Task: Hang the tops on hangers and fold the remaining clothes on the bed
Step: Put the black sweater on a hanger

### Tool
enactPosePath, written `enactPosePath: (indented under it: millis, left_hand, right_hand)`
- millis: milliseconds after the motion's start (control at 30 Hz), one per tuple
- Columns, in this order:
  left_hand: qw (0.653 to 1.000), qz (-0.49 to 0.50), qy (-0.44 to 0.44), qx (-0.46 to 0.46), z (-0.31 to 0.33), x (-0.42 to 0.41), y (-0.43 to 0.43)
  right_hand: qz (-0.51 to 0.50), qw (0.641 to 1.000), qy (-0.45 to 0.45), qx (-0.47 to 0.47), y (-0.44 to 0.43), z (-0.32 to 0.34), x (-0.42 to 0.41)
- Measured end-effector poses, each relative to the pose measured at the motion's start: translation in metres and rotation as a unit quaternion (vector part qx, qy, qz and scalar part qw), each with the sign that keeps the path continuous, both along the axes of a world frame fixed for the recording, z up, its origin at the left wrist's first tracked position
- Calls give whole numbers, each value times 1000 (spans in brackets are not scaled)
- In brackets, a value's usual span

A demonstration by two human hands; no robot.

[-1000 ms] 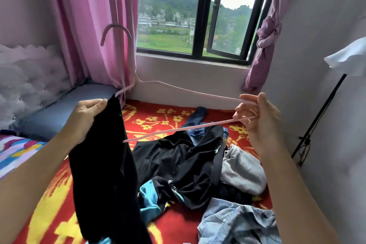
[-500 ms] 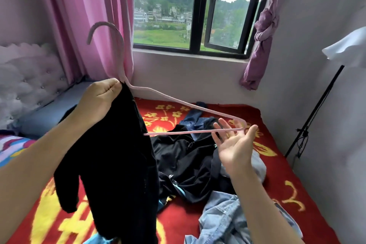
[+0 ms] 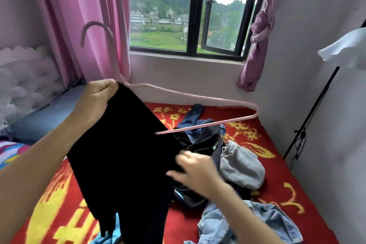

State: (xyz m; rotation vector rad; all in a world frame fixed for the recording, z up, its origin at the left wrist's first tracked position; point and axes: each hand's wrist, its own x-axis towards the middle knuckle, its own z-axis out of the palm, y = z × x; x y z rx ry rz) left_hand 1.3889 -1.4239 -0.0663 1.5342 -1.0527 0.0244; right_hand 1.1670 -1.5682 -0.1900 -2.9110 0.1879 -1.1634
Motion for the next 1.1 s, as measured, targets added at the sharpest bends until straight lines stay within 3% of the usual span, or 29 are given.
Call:
enactPosePath:
  millis: [100, 267, 433, 767, 867, 967, 1033, 1100]
  left_hand:
    - [995, 74, -74, 8, -18, 20, 28]
    - [979, 140, -144, 15, -42, 29, 24]
    - [921, 211, -313, 92, -57, 35, 18]
    - [879, 213, -424, 43, -37, -65, -61]
    - [871, 235, -424, 82, -35, -69, -69]
    - [895, 284, -333, 90, -27, -55, -53]
    - [914, 317, -248, 50, -15, -50, -39]
    - [924, 324, -201, 13, -3, -45, -28]
  right_hand:
    - [47, 997, -62, 0, -32, 29, -49]
    - [107, 994, 15, 29, -16, 61, -82]
    - [125, 987, -3, 97, -20, 72, -98]
    - [87, 955, -47, 279, -8, 119, -16]
    - [120, 971, -79, 188, 24, 113, 3]
    - [172, 974, -93, 116, 23, 103, -13]
    - [146, 977, -67, 141, -2, 107, -39]
    - [62, 969, -67, 228, -36, 113, -68]
